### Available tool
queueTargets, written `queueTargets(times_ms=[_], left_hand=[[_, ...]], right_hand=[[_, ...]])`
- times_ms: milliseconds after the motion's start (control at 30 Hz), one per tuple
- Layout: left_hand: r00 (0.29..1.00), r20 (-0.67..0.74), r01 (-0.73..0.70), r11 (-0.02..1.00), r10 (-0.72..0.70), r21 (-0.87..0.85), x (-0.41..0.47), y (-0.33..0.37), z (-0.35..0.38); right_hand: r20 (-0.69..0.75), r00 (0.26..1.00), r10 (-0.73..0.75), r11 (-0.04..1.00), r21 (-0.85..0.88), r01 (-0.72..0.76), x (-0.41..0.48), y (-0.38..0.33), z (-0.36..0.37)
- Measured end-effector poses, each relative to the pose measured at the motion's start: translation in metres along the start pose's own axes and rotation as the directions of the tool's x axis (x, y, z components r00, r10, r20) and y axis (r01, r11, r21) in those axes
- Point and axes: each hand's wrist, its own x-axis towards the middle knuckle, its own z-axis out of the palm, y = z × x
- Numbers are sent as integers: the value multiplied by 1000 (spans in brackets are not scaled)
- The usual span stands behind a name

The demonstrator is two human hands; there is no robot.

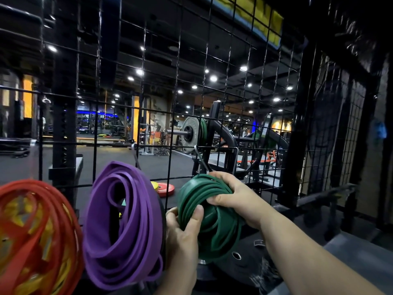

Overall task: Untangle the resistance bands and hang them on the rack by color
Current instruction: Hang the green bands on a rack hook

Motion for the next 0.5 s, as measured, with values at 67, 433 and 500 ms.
queueTargets(times_ms=[67, 433, 500], left_hand=[[1000, 0, -12, 1000, 12, 5, -1, 1, 0], [985, 19, -169, 986, 169, -2, -10, 4, -4], [982, 16, -186, 983, 186, -1, -10, 4, -4]], right_hand=[[22, 999, 27, 1000, -17, -27, 1, 0, 0], [55, 998, -3, 996, 84, -2, -6, 11, 3], [53, 998, -19, 997, 77, 15, -8, 10, 4]])
